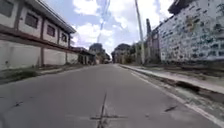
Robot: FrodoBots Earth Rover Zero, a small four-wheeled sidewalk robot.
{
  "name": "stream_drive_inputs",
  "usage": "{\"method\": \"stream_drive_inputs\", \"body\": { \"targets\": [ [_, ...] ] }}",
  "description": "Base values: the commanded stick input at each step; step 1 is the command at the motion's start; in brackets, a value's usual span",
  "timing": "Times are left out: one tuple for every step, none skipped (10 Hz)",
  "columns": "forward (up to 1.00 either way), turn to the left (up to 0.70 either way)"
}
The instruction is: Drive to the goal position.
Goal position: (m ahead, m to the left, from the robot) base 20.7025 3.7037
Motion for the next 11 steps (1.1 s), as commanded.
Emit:
{"method": "stream_drive_inputs", "body": {
  "targets": [
    [0.85,-0.34],
    [0.85,-0.34],
    [0.85,-0.34],
    [0.85,-0.26],
    [0.85,0.0],
    [0.85,0.0],
    [0.85,0.0],
    [0.85,0.0],
    [0.85,0.0],
    [0.85,0.0],
    [0.85,0.0]
  ]
}}
